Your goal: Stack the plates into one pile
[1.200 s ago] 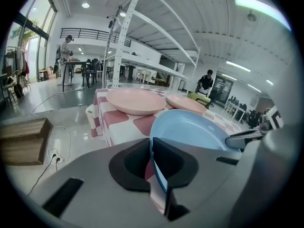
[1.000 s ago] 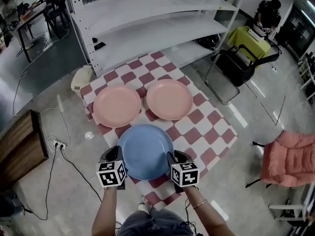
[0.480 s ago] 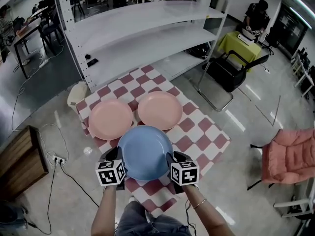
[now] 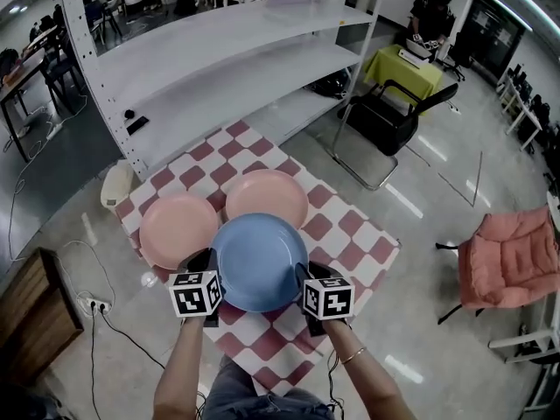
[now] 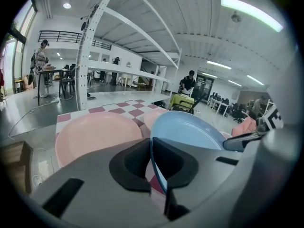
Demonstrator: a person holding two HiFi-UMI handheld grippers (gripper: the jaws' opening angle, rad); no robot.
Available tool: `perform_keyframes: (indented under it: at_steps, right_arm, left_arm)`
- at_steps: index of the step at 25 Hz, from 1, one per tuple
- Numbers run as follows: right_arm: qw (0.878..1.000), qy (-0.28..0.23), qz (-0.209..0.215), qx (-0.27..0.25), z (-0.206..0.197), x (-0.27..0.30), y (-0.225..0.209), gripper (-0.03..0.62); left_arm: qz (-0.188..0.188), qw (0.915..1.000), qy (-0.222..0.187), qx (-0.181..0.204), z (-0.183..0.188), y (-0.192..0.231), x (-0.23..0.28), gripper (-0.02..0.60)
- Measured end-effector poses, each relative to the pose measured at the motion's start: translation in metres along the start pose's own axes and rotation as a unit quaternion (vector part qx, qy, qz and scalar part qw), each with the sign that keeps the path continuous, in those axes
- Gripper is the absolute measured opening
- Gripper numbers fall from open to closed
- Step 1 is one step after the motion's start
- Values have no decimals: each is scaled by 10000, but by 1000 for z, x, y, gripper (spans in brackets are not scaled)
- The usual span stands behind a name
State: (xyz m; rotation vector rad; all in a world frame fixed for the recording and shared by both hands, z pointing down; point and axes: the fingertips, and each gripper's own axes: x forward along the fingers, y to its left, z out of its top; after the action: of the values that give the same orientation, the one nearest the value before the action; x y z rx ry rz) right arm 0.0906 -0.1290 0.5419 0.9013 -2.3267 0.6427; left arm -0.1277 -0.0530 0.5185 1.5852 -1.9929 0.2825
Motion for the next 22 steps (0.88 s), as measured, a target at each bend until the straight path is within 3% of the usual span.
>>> perform_keyframes:
  at_steps: [22]
  right_arm:
    - [9894, -25, -1246, 751, 70, 72, -41, 94]
  left_arm:
    - [-1245, 9904, 297, 530, 90, 5, 147, 28]
